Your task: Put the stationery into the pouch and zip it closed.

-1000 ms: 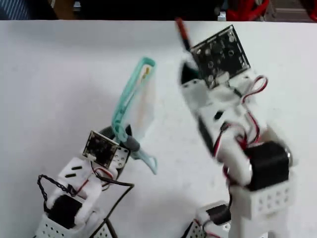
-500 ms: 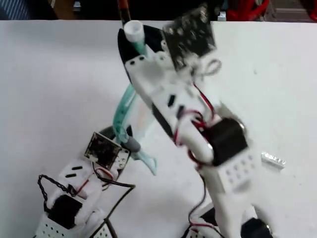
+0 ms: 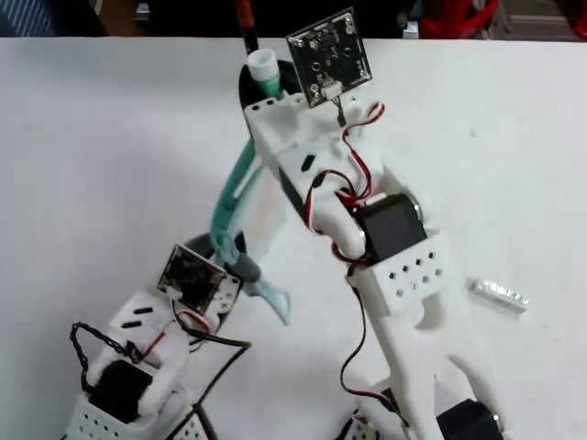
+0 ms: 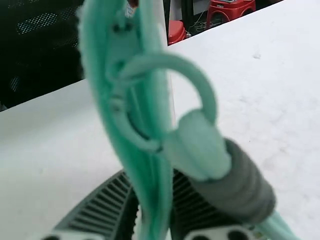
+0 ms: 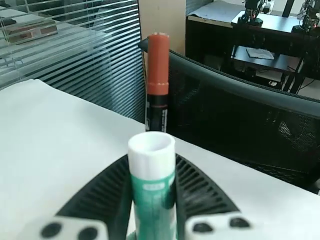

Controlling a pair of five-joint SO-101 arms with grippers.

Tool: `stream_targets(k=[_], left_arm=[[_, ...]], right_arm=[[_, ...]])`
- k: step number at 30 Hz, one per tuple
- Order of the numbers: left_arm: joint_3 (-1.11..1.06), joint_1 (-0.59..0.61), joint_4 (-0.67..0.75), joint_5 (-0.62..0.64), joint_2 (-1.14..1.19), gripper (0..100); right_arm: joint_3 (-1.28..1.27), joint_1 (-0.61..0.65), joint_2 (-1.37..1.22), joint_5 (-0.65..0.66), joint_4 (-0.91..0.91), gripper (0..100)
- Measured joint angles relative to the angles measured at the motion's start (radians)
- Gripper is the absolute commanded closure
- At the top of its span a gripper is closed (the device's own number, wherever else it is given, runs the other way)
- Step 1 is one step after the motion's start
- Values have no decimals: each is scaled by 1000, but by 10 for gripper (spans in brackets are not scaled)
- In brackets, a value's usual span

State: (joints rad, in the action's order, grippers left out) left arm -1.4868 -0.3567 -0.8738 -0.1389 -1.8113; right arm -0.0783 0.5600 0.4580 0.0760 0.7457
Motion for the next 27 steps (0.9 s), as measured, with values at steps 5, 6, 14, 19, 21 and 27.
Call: stream_targets(k=[5,6,14,19,21,27], left_arm=[[0,2,0,0,-2,848],[0,5,0,5,-5,825],[0,5,-9,75,-8,820],[0,5,-9,75,-8,817],[0,5,-9,75,-8,817],[0,5,-9,75,-6,819]], right_arm=[[-8,14,35,0,-5,981],[-9,21,35,2,-12,981],[-9,31,-32,2,-74,981],[-9,29,-58,0,-94,981],[-9,34,-61,-25,-104,981],[-44,40,-78,-127,-153,981]])
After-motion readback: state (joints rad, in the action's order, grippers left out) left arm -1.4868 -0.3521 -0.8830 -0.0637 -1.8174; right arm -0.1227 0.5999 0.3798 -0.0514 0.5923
